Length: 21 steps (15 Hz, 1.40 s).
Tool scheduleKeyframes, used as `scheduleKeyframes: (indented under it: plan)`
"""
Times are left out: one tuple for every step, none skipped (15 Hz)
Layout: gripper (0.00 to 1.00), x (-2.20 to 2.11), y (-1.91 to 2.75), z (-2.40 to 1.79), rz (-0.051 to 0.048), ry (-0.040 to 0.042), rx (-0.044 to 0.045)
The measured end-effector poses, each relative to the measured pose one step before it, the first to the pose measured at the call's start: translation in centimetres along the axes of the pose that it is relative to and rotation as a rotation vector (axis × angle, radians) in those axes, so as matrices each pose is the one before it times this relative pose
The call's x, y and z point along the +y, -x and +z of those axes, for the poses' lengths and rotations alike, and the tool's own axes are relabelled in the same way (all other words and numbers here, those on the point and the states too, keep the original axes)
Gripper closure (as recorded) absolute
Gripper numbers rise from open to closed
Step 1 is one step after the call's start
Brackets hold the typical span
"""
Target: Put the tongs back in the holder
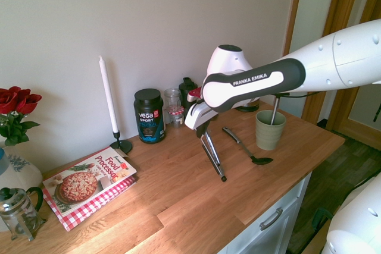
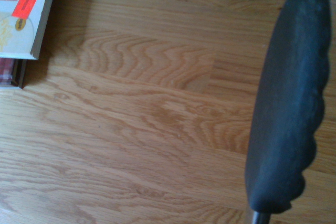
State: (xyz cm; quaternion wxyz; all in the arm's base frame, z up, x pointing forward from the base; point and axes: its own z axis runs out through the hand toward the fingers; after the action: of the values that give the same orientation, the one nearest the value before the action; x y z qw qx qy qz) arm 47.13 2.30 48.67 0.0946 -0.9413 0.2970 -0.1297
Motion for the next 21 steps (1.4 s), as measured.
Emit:
scheduleKeyframes:
  plan:
    - [1.0, 0.579, -0.173, -1.199, 0.00862, -0.0053, 0.00825]
    - [1.0, 0.668, -0.163, -1.212, 0.01234, -0.00187, 0.00599]
    - [1.0, 0.756, -0.201, -1.187, 0.0152, 0.00083, 0.00443]
    - [1.0, 0.729, -0.214, -1.189, 0.01556, 0.00018, 0.00619]
    - [1.0, 0.719, -0.205, -1.101, 0.01437, -0.00136, 0.00677]
    - [1.0, 0.658, -0.163, -0.971, 0.01197, -0.00164, 0.00578]
    - [1.0, 0.658, -0.252, -0.939, 0.01119, -0.00287, 0.00586]
    - [1.0, 0.582, -0.336, -1.024, 0.00888, -0.00384, 0.00769]
    - [1.0, 0.502, -0.402, -1.067, 0.01054, -0.00327, 0.00592]
    - [1.0, 0.415, -0.484, -1.151, 0.01113, -0.00513, 0.01015]
    - [1.0, 0.357, -0.516, -1.219, 0.01222, -0.00382, 0.01128]
    - [1.0, 0.365, -0.663, -1.373, 0.0129, -0.0031, 0.01462]
    - [1.0, 0.439, -0.865, -1.518, 0.01763, -0.00615, 0.01848]
    - [1.0, 0.56, -1.037, -1.619, 0.01893, -0.0075, 0.02044]
    - [1.0, 0.839, -1.208, -1.628, 0.01724, -0.00641, 0.01922]
    - [1.0, 1.018, -1.33, -1.752, 0.01923, -0.00528, 0.0217]
    - [1.0, 1.127, -1.458, -1.874, 0.02267, -0.0062, 0.02199]
    - [1.0, 1.228, -1.557, -1.809, 0.02249, -0.00873, 0.02216]
    - [1.0, 1.126, -1.469, -1.592, 0.02468, -0.00433, 0.01843]
    - [1.0, 1.147, -1.398, -1.289, 0.02568, -0.00141, 0.01464]
    - [1.0, 1.318, -1.163, -0.643, 0.02471, 0.00401, 0.00649]
